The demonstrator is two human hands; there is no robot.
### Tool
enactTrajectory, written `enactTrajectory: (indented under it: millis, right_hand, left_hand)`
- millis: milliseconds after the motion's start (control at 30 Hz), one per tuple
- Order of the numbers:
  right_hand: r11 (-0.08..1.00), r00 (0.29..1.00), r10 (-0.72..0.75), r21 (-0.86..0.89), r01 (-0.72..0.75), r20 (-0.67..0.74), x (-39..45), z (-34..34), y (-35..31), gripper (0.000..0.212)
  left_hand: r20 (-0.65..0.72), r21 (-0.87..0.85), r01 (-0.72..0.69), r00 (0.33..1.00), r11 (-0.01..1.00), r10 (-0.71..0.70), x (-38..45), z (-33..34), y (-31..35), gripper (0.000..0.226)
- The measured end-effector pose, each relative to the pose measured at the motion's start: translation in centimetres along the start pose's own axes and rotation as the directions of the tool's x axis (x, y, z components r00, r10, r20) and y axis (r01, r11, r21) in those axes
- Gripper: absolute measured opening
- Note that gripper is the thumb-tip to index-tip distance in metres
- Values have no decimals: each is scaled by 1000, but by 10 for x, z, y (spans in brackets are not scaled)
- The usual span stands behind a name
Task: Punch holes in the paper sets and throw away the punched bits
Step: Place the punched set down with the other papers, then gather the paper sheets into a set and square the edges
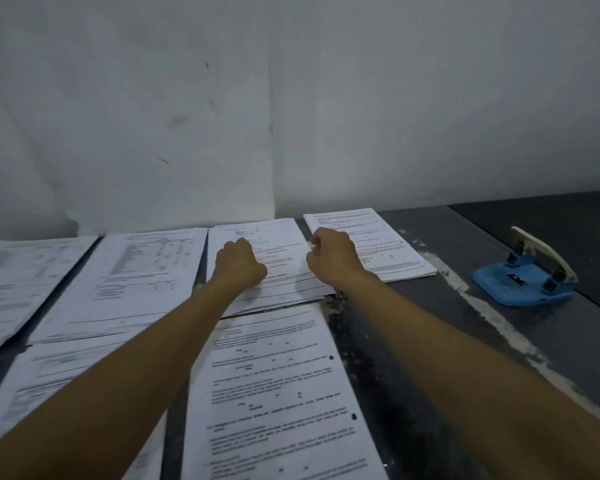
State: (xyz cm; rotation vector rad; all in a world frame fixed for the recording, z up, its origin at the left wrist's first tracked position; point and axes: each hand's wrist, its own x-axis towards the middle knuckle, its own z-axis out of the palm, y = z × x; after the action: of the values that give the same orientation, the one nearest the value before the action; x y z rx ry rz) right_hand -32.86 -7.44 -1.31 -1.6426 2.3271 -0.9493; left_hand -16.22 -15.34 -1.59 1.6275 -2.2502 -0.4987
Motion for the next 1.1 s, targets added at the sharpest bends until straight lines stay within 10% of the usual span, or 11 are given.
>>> enactTrajectory:
  millis: [367,767,1100]
  right_hand:
    - [964,975,149,-245,-107,162,-2,36,-25,16]
    - [894,930,328,-373,-249,165,14,50,-36,53]
    - [892,889,386,-348,-290,248,22,45,-48,18]
  left_hand:
    - [61,68,86,994,994,-90,-5,0,-42,42]
    - [28,13,199,980,980,-199,5,-4,-44,85]
    - [9,-52,211,977,976,-211,6,1,-44,94]
